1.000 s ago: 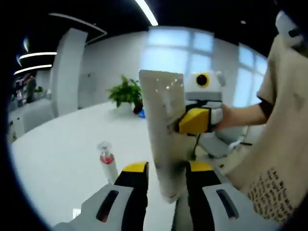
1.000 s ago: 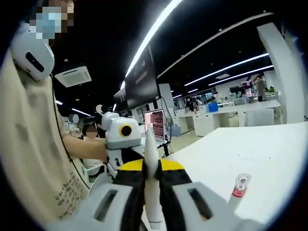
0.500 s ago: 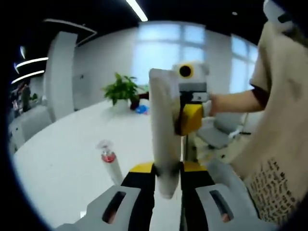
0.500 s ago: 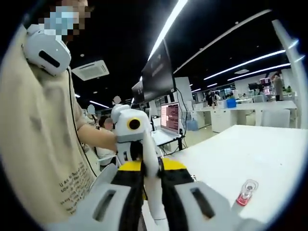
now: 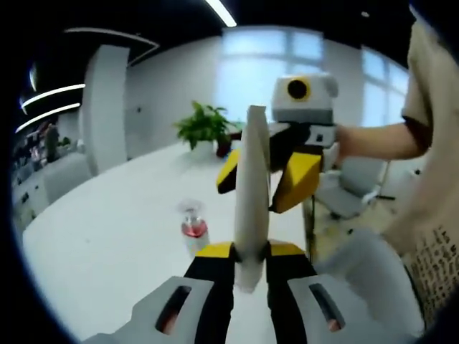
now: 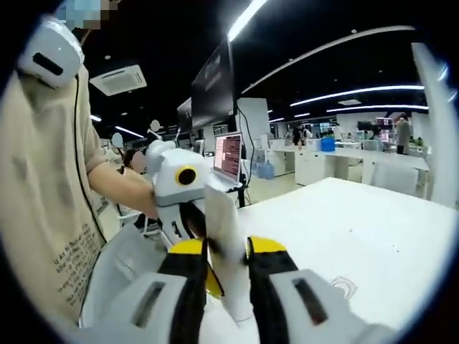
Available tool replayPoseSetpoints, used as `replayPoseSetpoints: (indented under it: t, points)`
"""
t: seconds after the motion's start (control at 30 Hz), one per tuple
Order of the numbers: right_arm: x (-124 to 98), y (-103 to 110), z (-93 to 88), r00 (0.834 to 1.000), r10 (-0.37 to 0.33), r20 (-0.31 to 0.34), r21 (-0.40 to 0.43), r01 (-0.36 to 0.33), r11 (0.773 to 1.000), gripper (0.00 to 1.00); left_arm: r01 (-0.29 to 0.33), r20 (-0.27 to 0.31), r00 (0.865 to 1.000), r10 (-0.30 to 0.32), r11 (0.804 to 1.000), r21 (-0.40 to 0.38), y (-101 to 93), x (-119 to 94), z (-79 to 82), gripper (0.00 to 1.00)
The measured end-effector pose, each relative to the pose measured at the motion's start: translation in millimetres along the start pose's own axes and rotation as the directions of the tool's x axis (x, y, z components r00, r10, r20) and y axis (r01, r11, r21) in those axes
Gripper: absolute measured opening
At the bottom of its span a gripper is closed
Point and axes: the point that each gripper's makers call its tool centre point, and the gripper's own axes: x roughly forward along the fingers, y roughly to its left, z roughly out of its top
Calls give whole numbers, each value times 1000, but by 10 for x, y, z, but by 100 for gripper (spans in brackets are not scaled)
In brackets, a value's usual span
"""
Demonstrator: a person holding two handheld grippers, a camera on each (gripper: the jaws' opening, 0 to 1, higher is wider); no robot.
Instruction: Arrange the skincare products in the storage area until every visible bottle or jar stands upright without overlapping.
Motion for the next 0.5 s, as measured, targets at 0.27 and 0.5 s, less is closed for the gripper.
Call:
replayPoseSetpoints:
  t: [0.27, 0.5]
  points:
    - [97, -312, -33, 997, -74, 1, 2, 74, 997, 24, -16, 6, 1000, 16, 999, 28, 324, 115, -11, 11]
    - [173, -490, -189, 991, -123, -51, -18, 123, 992, 25, -3, -30, 1000, 4, 999, 50, 508, 217, -152, 11]
